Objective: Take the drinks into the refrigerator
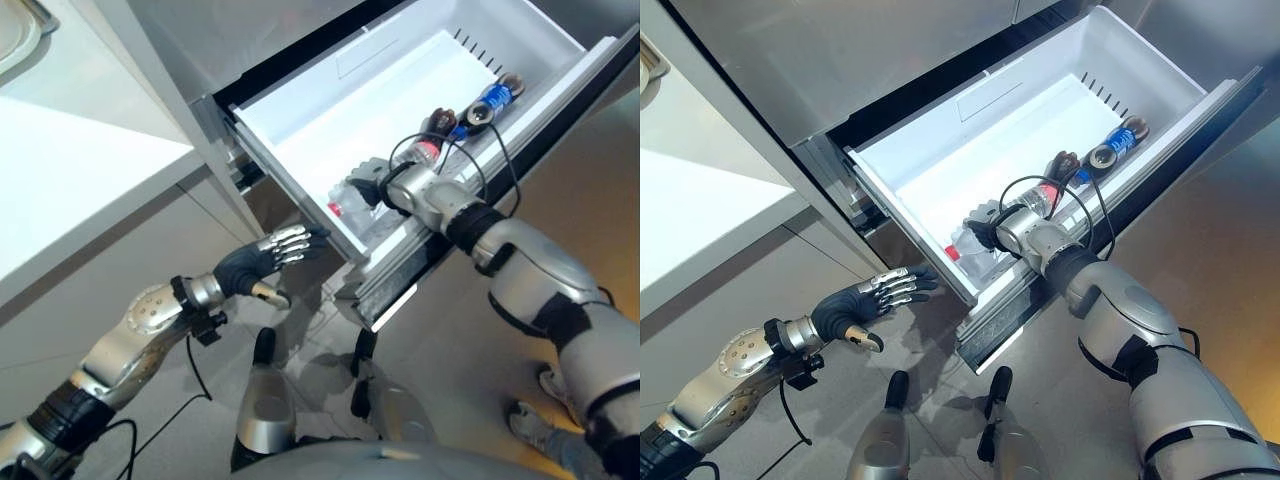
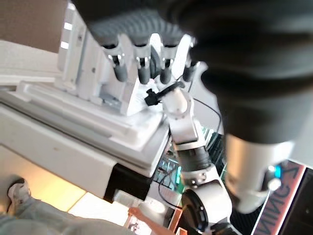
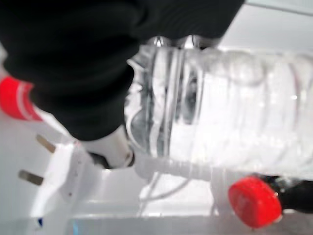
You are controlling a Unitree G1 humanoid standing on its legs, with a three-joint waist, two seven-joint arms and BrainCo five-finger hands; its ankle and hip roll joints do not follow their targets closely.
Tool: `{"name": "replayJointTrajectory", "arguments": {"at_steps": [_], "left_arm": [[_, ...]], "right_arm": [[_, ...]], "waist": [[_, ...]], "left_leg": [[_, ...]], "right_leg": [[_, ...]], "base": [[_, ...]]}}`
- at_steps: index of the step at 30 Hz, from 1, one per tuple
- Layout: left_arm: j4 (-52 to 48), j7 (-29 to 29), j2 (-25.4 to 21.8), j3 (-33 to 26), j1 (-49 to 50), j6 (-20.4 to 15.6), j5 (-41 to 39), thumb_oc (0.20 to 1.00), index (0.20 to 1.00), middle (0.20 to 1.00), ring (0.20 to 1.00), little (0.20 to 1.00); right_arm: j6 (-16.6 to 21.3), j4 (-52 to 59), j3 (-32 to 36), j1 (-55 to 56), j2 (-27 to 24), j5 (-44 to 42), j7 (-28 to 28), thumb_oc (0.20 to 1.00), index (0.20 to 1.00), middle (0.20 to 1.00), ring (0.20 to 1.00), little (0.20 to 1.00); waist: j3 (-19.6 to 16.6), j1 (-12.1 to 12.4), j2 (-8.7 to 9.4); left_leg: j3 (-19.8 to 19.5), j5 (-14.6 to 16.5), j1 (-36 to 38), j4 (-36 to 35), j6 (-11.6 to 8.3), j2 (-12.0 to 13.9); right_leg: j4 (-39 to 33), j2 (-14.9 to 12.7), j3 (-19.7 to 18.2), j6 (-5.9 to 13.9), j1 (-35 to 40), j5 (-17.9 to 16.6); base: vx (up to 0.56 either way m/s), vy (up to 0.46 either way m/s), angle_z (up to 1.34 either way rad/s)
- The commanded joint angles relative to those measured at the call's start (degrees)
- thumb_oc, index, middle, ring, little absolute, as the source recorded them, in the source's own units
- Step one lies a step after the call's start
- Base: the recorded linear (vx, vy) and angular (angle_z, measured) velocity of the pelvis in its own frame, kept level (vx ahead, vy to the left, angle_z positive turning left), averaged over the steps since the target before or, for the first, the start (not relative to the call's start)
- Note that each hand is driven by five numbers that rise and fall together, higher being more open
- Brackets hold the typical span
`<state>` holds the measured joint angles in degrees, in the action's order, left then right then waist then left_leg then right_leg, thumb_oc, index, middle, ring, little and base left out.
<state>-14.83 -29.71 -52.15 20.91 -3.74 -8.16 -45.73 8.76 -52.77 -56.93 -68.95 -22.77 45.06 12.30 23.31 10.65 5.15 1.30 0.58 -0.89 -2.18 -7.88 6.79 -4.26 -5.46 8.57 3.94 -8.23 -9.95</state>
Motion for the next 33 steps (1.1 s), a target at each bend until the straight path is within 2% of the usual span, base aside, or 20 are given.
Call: {"name": "replayJointTrajectory", "arguments": {"at_steps": [1,7,11,14,15,19,20,21,23,24,25,26,27,29,31,33], "left_arm": [[-8.01,-1.02,1.23,-2.86,1.50,-2.29,0.82,1.000,1.000,1.000,1.000,1.000],[-7.56,-2.14,1.36,-2.71,0.67,-1.46,0.07,1.000,1.000,1.000,1.000,1.000],[-7.27,-3.05,0.66,-2.67,0.44,-1.21,-0.60,1.000,1.000,1.000,1.000,1.000],[-6.91,-3.63,-0.38,-3.24,0.57,-1.14,-0.72,1.000,1.000,1.000,1.000,1.000],[-6.07,-3.66,-0.52,-3.99,1.51,-1.17,-0.78,1.000,1.000,1.000,1.000,1.000],[-4.89,-3.40,-0.93,-5.52,3.51,-1.18,-1.23,1.000,1.000,1.000,1.000,1.000],[-4.91,-3.41,-0.93,-5.49,3.48,-1.18,-1.23,1.000,1.000,1.000,1.000,1.000],[-4.34,-3.41,-1.07,-6.53,4.61,-1.13,-1.52,1.000,1.000,1.000,1.000,1.000],[-3.69,-3.65,-0.71,-6.99,5.67,-1.33,-1.74,1.000,1.000,1.000,1.000,1.000],[-3.74,-3.68,-0.80,-6.87,5.66,-1.33,-1.74,1.000,1.000,1.000,1.000,1.000],[-3.78,-3.75,-0.90,-7.81,6.48,-1.46,-1.61,1.000,1.000,1.000,1.000,1.000],[-3.36,-4.06,-0.05,-9.89,8.33,-1.70,-1.32,1.000,1.000,1.000,1.000,1.000],[-3.51,-4.12,-0.47,-9.75,8.40,-1.65,-1.30,1.000,1.000,1.000,1.000,1.000],[-2.81,-4.17,1.38,-12.09,10.95,-2.45,-0.68,1.000,1.000,1.000,1.000,1.000],[-2.45,-4.49,3.06,-14.14,13.06,-2.73,-0.09,1.000,1.000,1.000,1.000,1.000],[-1.86,-4.76,6.21,-16.91,16.00,-2.90,0.43,1.000,1.000,1.000,1.000,1.000]], "right_arm": [[3.42,-0.23,-3.84,3.71,-1.81,1.15,-0.36,1.000,1.000,1.000,1.000,1.000],[2.59,-4.43,-3.51,5.99,-0.87,0.17,-0.96,1.000,1.000,1.000,1.000,1.000],[2.87,-3.79,-3.67,5.43,-2.20,-0.90,-0.55,1.000,1.000,1.000,1.000,1.000],[3.57,2.47,-3.47,2.39,-6.76,-4.33,0.68,1.000,1.000,1.000,1.000,1.000],[4.41,8.85,-3.16,-0.85,-10.95,-7.82,0.81,1.000,1.000,1.000,1.000,1.000],[5.08,22.66,-0.75,-4.91,-21.67,-16.59,1.06,1.000,1.000,1.000,1.000,1.000],[5.00,22.83,-0.71,-4.88,-21.79,-16.64,1.18,1.000,1.000,1.000,1.000,1.000],[5.91,29.02,1.09,-6.48,-27.48,-20.38,0.66,1.000,1.000,1.000,1.000,1.000],[6.54,31.41,3.29,-4.94,-33.11,-22.89,-1.51,1.000,1.000,1.000,1.000,1.000],[6.41,31.92,3.67,-4.49,-33.47,-22.96,-1.34,1.000,1.000,1.000,1.000,1.000],[6.65,35.78,5.53,-3.80,-37.22,-23.87,-1.45,1.000,1.000,1.000,1.000,1.000],[7.98,42.88,10.17,-0.84,-43.76,-25.85,-2.43,1.000,1.000,1.000,1.000,1.000],[7.69,44.06,11.94,0.97,-44.30,-25.86,-2.03,1.000,1.000,1.000,1.000,1.000],[9.24,49.29,21.64,9.87,-49.21,-29.05,-3.74,1.000,1.000,1.000,1.000,1.000],[10.01,53.21,32.83,21.77,-51.34,-29.39,-4.64,1.000,1.000,1.000,1.000,1.000],[10.85,55.15,45.89,36.22,-51.29,-28.21,-5.61,1.000,1.000,1.000,1.000,1.000]], "waist": [[2.61,0.41,-1.81],[1.43,0.64,-2.09],[0.36,0.73,-2.00],[-1.07,0.35,-1.43],[-2.32,-0.08,-0.83],[-4.28,-1.25,-0.24],[-4.25,-1.21,-0.26],[-5.45,-2.24,0.03],[-6.32,-2.86,0.12],[-6.32,-2.66,0.14],[-6.77,-3.22,0.22],[-7.45,-4.64,0.00],[-7.48,-4.25,0.29],[-8.31,-5.63,0.01],[-9.10,-6.85,-0.15],[-10.08,-8.78,-0.43]], "left_leg": [[-2.86,-2.05,-3.37,-1.73,7.21,-4.28],[-3.00,-1.48,-2.48,-1.53,7.35,-4.56],[-2.81,-0.94,-1.92,-1.11,7.35,-4.80],[-2.43,-0.25,-1.19,-0.45,7.37,-4.98],[-2.02,0.11,-0.71,-0.02,7.36,-5.13],[-1.17,1.08,0.66,0.89,7.55,-5.32],[-1.15,1.09,0.69,0.89,7.55,-5.32],[-0.70,1.43,1.40,0.89,7.61,-5.45],[-0.19,1.78,2.06,0.96,7.76,-5.50],[-0.14,1.82,2.15,0.95,7.77,-5.49],[0.23,2.01,2.47,0.98,7.86,-5.52],[0.87,2.35,3.05,0.96,8.04,-5.57],[0.90,2.39,3.18,0.92,8.05,-5.54],[1.59,2.81,4.18,0.64,8.32,-5.64],[2.21,3.05,4.99,0.23,8.54,-5.62],[3.16,3.40,6.16,-0.42,8.85,-5.67]], "right_leg": [[9.77,1.82,0.11,1.23,-2.07,6.43],[9.94,1.31,0.40,1.28,-1.12,6.74],[10.01,1.02,0.44,1.22,-0.38,6.87],[9.87,0.81,0.12,1.17,0.60,6.87],[9.79,0.75,-0.10,1.16,1.26,6.91],[9.67,0.61,-0.82,1.30,2.80,7.04],[9.66,0.62,-0.83,1.30,2.82,7.04],[9.55,0.69,-1.29,1.37,3.33,7.16],[9.34,0.70,-1.78,1.57,3.98,7.18],[9.31,0.71,-1.82,1.58,4.06,7.18],[9.20,0.77,-2.14,1.69,4.25,7.19],[9.05,0.79,-2.76,1.93,4.46,7.20],[9.02,0.83,-2.79,1.94,4.56,7.20],[8.92,0.98,-3.76,2.24,4.91,7.14],[8.75,1.03,-4.38,2.51,5.29,7.22],[8.62,1.09,-5.40,2.75,5.69,7.14]], "base": [[0.00,0.000,0.00],[0.00,0.005,0.01],[0.01,0.011,0.06],[0.03,0.016,0.03],[0.00,0.000,0.00],[0.05,0.033,-0.07],[0.06,0.046,-0.16],[0.06,0.044,-0.11],[0.07,0.040,-0.06],[0.05,0.023,-0.16],[0.05,0.032,-0.25],[0.05,0.032,-0.24],[0.06,0.040,-0.14],[0.07,0.042,-0.26],[0.09,0.049,-0.34],[0.09,0.042,-0.27]]}}
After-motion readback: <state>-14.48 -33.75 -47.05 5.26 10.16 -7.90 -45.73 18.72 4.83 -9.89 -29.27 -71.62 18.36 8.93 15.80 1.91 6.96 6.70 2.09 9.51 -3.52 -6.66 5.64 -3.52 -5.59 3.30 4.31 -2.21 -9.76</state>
